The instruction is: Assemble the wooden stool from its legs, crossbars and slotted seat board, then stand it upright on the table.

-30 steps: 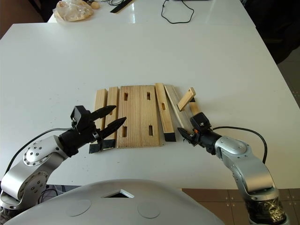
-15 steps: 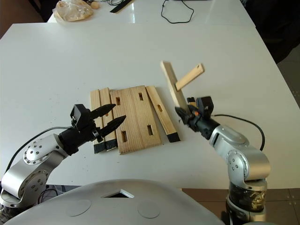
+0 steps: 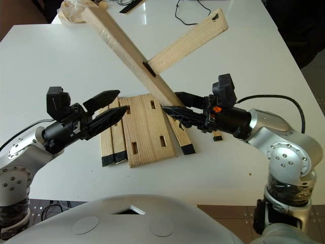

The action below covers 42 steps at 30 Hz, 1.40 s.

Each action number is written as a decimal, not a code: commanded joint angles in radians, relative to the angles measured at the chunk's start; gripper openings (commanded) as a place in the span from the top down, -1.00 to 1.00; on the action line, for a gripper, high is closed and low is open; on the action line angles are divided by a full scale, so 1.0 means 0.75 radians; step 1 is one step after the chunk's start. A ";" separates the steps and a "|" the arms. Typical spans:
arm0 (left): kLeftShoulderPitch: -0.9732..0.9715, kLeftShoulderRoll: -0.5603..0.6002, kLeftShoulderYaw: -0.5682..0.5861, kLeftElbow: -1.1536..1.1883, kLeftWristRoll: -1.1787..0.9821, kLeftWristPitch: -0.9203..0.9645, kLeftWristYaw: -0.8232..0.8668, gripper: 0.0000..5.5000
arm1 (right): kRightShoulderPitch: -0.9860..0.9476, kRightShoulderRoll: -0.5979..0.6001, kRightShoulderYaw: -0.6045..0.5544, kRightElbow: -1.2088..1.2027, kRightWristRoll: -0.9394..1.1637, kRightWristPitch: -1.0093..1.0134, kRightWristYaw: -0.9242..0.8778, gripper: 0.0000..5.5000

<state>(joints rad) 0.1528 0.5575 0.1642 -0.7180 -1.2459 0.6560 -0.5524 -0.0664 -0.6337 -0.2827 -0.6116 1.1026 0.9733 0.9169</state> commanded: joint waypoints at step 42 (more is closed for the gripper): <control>-0.149 0.138 -0.130 -0.081 0.001 -0.029 -0.212 0.26 | -0.055 -0.259 0.320 0.224 -0.319 -0.313 0.499 0.25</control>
<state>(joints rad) 0.0438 0.6553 0.0600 -0.7762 -1.2231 0.6208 -0.7141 -0.0905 -0.8079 -0.0303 -0.4506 0.8827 0.7320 1.3343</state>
